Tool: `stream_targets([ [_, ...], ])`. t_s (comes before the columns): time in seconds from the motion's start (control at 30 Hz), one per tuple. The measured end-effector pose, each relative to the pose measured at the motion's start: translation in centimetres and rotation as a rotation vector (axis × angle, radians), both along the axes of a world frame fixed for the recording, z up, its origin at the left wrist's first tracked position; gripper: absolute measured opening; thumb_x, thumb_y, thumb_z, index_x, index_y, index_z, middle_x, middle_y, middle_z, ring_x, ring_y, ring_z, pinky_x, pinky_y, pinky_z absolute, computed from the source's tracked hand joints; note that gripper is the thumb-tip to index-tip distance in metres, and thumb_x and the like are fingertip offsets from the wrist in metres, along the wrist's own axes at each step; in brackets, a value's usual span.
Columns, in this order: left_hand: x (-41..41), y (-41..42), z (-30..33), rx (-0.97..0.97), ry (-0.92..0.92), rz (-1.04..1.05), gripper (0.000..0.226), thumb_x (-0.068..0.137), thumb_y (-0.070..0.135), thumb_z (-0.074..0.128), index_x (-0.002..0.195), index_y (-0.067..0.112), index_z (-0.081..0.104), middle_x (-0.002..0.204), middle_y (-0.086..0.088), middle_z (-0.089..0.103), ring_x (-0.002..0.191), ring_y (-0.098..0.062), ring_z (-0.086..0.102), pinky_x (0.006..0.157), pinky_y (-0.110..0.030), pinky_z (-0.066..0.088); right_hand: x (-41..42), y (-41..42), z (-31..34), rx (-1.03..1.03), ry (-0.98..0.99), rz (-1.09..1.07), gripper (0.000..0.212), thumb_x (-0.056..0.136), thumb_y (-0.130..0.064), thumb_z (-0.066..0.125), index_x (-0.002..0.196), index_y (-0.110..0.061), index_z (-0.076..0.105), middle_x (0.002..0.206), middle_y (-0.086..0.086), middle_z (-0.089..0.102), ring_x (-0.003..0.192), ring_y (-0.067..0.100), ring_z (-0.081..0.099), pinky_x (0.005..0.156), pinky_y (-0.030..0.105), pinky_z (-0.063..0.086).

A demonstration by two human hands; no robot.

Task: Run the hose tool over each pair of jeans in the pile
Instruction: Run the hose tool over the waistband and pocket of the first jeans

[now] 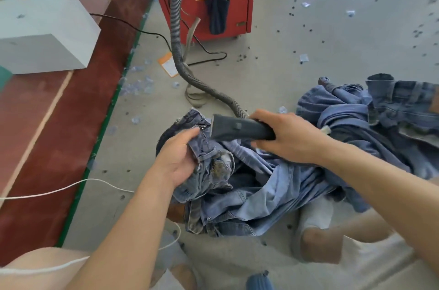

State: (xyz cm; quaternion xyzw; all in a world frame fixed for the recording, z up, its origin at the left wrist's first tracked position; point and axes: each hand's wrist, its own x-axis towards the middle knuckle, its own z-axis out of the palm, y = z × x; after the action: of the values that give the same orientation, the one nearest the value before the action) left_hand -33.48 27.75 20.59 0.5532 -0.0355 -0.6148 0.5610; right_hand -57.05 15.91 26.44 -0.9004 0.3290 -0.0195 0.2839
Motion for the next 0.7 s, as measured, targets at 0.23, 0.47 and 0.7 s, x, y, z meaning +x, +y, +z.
stream_targets([
  [0.23,-0.4,0.5,0.3,-0.161,0.249,-0.070,0.037,0.104,0.037,0.043,0.134,0.022,0.059,0.111,-0.010,0.073,0.090,-0.030,0.071,0.076,-0.045,0.057,-1.4,-1.7,2.0,-0.038,0.068,0.056,0.028,0.091,-0.040,0.070,0.110,-0.046,0.051,0.079,-0.020,0.064,0.072,0.000,0.061,0.064,0.030,0.048],
  [0.47,-0.9,0.2,-0.1,-0.221,0.269,-0.092,0.044,0.094,0.037,0.045,0.127,0.014,0.063,0.115,-0.012,0.068,0.093,-0.023,0.062,0.080,-0.033,0.048,-0.6,-0.1,1.1,0.002,0.024,0.073,0.028,0.091,-0.047,0.069,0.114,-0.044,0.054,0.085,-0.019,0.066,0.076,0.002,0.062,0.071,0.032,0.050],
  [0.7,-1.4,-0.1,0.3,-0.288,0.341,-0.192,0.060,0.091,0.028,0.037,0.145,0.010,0.057,0.134,-0.018,0.062,0.107,-0.025,0.060,0.097,-0.034,0.045,-1.6,-0.6,2.1,0.006,0.028,0.038,0.024,0.092,-0.043,0.071,0.111,-0.044,0.057,0.080,-0.018,0.068,0.073,0.000,0.063,0.068,0.027,0.051],
])
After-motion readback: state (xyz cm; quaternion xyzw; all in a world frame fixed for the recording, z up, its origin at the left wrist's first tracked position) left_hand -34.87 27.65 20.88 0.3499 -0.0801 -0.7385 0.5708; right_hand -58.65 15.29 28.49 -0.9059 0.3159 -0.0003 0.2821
